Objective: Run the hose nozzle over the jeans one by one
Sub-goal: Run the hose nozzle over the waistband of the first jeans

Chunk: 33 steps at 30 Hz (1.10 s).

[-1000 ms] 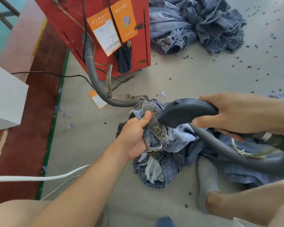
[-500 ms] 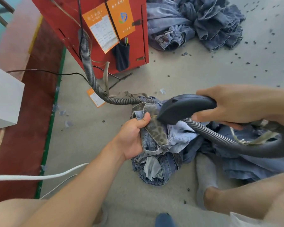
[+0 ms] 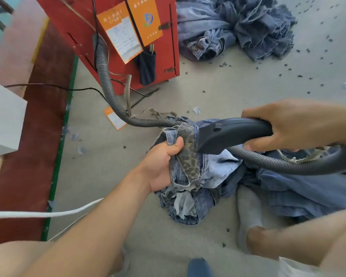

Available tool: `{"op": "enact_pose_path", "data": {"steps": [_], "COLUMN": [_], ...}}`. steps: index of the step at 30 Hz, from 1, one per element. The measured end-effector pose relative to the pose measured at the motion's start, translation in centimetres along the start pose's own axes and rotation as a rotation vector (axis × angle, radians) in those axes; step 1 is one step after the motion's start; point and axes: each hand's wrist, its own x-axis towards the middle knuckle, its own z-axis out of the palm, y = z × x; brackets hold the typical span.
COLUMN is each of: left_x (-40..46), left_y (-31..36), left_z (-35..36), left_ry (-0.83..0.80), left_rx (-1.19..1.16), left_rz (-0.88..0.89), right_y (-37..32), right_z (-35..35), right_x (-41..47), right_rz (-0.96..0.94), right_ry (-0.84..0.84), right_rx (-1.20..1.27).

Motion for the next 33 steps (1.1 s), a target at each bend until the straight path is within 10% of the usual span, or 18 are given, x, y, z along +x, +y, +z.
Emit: {"op": "enact_pose_path", "data": {"steps": [13,33], "left_x": [-0.3,-0.5], "left_y": [0.2,-0.1], "left_z": [-0.9,-0.9], "left_ry": [-0.026,-0.107], "left_rx": [-0.024,-0.036], "left_rz": [-0.028,-0.086], "right_y": [-0.1,-1.9], "right_z": [-0.2,2.0], "right_x": [0.5,0.3], "right_rz": [-0.070,-0.171], "right_ry": [0.248,0.137], "right_rx": [-0.210,-0.272]}}
